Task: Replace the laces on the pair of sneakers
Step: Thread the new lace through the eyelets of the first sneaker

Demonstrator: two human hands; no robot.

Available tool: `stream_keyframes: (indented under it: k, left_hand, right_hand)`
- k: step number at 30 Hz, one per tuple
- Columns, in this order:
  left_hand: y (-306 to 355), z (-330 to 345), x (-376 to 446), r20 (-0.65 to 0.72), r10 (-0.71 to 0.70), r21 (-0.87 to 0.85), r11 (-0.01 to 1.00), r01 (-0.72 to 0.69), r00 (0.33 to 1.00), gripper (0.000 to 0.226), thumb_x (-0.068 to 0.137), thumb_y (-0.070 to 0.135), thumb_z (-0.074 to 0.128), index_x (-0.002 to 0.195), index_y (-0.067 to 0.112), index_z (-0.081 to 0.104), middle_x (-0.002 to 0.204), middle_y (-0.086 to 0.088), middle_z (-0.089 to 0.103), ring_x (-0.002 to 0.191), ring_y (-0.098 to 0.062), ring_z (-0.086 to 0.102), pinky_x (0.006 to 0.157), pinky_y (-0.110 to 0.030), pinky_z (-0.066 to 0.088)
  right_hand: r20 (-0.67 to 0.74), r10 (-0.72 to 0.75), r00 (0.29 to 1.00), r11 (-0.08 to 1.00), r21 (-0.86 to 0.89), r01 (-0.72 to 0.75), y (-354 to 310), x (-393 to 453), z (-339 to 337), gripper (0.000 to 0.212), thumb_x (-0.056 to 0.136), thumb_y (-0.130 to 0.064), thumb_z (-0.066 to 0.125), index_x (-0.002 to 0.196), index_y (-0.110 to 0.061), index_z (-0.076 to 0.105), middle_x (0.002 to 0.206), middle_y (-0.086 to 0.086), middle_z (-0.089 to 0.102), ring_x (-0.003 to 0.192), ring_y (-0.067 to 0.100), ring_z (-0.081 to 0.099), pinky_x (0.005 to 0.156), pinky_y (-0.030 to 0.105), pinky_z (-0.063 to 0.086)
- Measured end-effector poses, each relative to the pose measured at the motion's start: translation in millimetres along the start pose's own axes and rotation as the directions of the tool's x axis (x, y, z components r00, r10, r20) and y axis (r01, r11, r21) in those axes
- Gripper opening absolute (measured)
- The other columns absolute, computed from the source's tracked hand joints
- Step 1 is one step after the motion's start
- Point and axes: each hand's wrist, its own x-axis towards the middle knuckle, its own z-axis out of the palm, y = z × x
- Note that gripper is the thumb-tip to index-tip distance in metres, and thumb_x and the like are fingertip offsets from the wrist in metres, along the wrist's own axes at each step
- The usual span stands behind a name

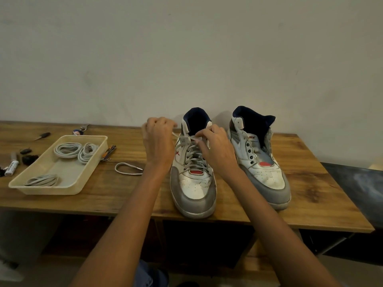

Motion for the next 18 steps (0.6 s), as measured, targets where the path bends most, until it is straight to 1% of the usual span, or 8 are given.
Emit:
stream_keyframes:
  k: [1, 3, 6, 8, 11, 13, 15, 18]
  left_hand:
    - [2.5, -2.4, 1.5, -0.007, 0.01, -0.022, 1.0, -0.01, 1.0, 0.032, 0.087, 0.001, 0.052, 0.114, 0.012, 0.065, 0.108, -0.007, 0.067, 0.106, -0.026, 0.053, 0.092, -0.037, 0.034]
    - [8.9, -2.7, 4.5, 0.041, 0.004, -0.102, 0.995, 0.0, 0.999, 0.036, 0.091, 0.004, 0.051, 0.122, 0.019, 0.06, 0.107, -0.001, 0.068, 0.106, -0.022, 0.055, 0.099, -0.04, 0.031]
    - [7.1, 3.6, 3.2, 0.188, -0.022, -0.161, 0.986, 0.052, 0.982, 0.032, 0.09, 0.012, 0.058, 0.121, 0.02, 0.062, 0.099, -0.003, 0.072, 0.1, -0.022, 0.062, 0.102, -0.042, 0.033]
    - [1.8, 7.0, 2.5, 0.251, -0.018, -0.199, 0.977, 0.07, 0.968, 0.034, 0.084, 0.012, 0.066, 0.117, 0.018, 0.064, 0.096, -0.004, 0.072, 0.096, -0.022, 0.065, 0.1, -0.045, 0.038]
    - [-3.5, 9.5, 4.5, 0.254, 0.024, -0.217, 0.976, 0.033, 0.967, 0.041, 0.074, 0.015, 0.076, 0.114, 0.018, 0.066, 0.093, 0.0, 0.073, 0.093, -0.018, 0.066, 0.097, -0.047, 0.041]
    - [-5.6, 10.7, 4.7, 0.24, 0.051, -0.231, 0.973, 0.006, 0.969, 0.041, 0.073, 0.016, 0.077, 0.113, 0.018, 0.066, 0.091, 0.001, 0.073, 0.092, -0.016, 0.066, 0.098, -0.047, 0.041]
    - [-7.3, 11.9, 2.7, 0.226, 0.068, -0.244, 0.97, -0.011, 0.972, 0.042, 0.074, 0.02, 0.076, 0.115, 0.017, 0.065, 0.087, 0.003, 0.074, 0.091, -0.015, 0.066, 0.1, -0.046, 0.037]
    - [-10.1, 15.1, 1.2, 0.223, 0.1, -0.204, 0.978, -0.054, 0.97, 0.046, 0.076, 0.029, 0.075, 0.12, 0.02, 0.062, 0.086, 0.008, 0.073, 0.094, -0.014, 0.064, 0.102, -0.044, 0.031]
  right_hand:
    - [0.01, -0.002, 1.0, 1.0, -0.008, 0.002, -0.7, 0.7, -1.6, 0.023, 0.095, -0.022, 0.053, 0.109, -0.009, 0.065, 0.107, 0.006, 0.055, 0.099, 0.014, 0.043, 0.071, 0.019, 0.032]
    - [0.026, -0.006, 1.0, 0.998, -0.067, 0.008, 1.6, 0.6, -4.7, 0.025, 0.097, -0.023, 0.051, 0.111, -0.008, 0.066, 0.108, 0.007, 0.053, 0.101, 0.016, 0.042, 0.071, 0.02, 0.033]
    - [0.047, -0.011, 0.999, 0.993, -0.118, 0.016, 1.7, -0.7, -3.4, 0.025, 0.096, -0.019, 0.052, 0.113, -0.007, 0.066, 0.112, 0.008, 0.051, 0.104, 0.018, 0.042, 0.073, 0.02, 0.036]
    - [0.031, 0.012, 0.999, 0.996, -0.091, -0.009, 0.1, -0.6, -1.1, 0.022, 0.095, -0.017, 0.053, 0.11, -0.006, 0.066, 0.111, 0.007, 0.051, 0.105, 0.018, 0.043, 0.074, 0.02, 0.037]
    - [0.001, 0.037, 0.999, 0.998, -0.049, -0.037, -0.5, -0.1, 0.9, 0.02, 0.094, -0.015, 0.054, 0.105, -0.006, 0.067, 0.108, 0.008, 0.052, 0.102, 0.018, 0.044, 0.071, 0.021, 0.035]
    - [-0.004, 0.036, 0.999, 0.998, -0.049, -0.036, 0.1, -1.0, 1.9, 0.019, 0.094, -0.015, 0.053, 0.104, -0.005, 0.066, 0.107, 0.008, 0.052, 0.101, 0.018, 0.044, 0.07, 0.021, 0.034]
    - [-0.005, 0.031, 1.0, 0.998, -0.05, -0.031, 0.0, -1.4, 2.0, 0.019, 0.095, -0.016, 0.052, 0.103, -0.006, 0.065, 0.107, 0.008, 0.051, 0.098, 0.017, 0.044, 0.069, 0.022, 0.034]
    - [0.018, 0.037, 0.999, 0.998, -0.058, -0.036, -0.8, -0.7, 2.0, 0.022, 0.097, -0.021, 0.05, 0.105, -0.007, 0.065, 0.107, 0.007, 0.049, 0.097, 0.015, 0.042, 0.069, 0.023, 0.037]
